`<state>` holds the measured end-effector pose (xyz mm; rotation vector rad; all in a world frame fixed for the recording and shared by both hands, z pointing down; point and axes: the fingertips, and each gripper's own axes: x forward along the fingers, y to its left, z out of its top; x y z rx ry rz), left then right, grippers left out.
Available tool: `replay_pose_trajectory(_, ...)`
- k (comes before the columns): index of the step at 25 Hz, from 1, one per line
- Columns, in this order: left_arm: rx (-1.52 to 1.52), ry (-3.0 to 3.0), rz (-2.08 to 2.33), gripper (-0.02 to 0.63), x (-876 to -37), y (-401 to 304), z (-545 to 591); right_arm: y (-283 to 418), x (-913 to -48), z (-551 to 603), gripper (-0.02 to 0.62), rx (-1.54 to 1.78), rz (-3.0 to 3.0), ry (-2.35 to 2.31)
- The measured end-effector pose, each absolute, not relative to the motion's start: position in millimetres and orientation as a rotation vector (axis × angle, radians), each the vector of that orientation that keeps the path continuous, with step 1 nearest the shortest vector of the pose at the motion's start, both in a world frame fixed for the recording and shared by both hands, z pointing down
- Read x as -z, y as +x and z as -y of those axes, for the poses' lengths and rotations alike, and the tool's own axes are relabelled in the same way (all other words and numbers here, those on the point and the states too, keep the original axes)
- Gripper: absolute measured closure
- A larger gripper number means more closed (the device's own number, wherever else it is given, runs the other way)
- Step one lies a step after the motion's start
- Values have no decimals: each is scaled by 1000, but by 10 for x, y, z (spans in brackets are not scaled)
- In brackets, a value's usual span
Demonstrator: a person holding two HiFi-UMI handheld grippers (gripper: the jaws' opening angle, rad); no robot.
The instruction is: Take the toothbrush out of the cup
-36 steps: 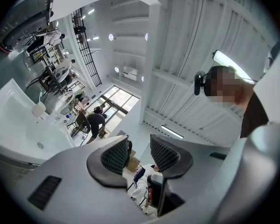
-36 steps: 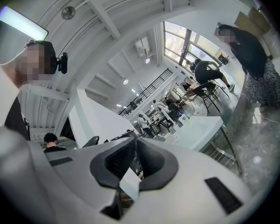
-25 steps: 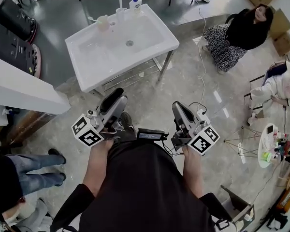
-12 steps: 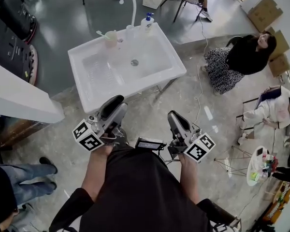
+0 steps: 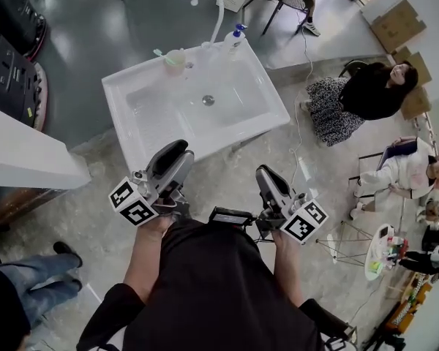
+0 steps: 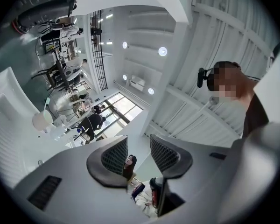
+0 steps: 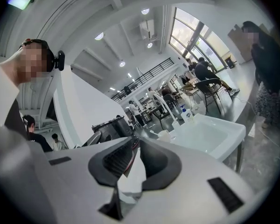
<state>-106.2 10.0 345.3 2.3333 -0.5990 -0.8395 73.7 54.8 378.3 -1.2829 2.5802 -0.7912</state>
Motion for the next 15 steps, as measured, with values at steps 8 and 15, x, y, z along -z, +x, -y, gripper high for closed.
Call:
replay_pose_trajectory(8,853,2311,684,448,-3552,-1483,57,342,-3827,-245,558,820,-2648,-1226)
replay_pose_trajectory(15,865,2296,803,449,-3590,-1801,192,71,-3807,103,558,826,-2720,-1122)
